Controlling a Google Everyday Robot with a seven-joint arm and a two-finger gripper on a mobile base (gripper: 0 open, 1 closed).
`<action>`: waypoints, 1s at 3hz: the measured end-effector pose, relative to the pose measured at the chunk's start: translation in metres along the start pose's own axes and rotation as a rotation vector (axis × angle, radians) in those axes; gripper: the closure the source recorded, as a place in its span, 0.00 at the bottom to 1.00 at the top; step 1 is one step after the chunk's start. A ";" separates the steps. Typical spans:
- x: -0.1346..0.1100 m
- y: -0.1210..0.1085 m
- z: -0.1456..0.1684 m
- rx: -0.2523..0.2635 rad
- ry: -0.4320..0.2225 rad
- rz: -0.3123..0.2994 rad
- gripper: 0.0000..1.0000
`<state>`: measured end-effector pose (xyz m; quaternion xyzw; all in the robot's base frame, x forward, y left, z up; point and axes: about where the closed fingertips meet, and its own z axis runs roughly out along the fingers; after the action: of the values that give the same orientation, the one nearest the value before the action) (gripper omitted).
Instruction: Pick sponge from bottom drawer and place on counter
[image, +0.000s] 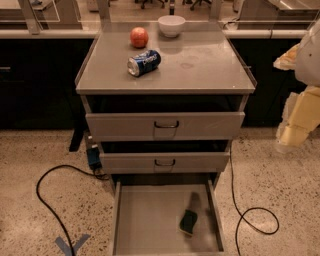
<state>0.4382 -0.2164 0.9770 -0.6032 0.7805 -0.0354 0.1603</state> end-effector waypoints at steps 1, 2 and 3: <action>0.000 0.000 0.000 0.001 -0.001 0.000 0.00; 0.003 0.015 0.021 -0.009 0.005 -0.008 0.00; 0.011 0.047 0.064 -0.004 -0.019 -0.005 0.00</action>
Offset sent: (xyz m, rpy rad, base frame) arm -0.0410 0.0189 -0.1206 -0.0236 0.0684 0.0375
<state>0.4104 -0.2056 0.9023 -0.6056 0.7776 -0.0285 0.1663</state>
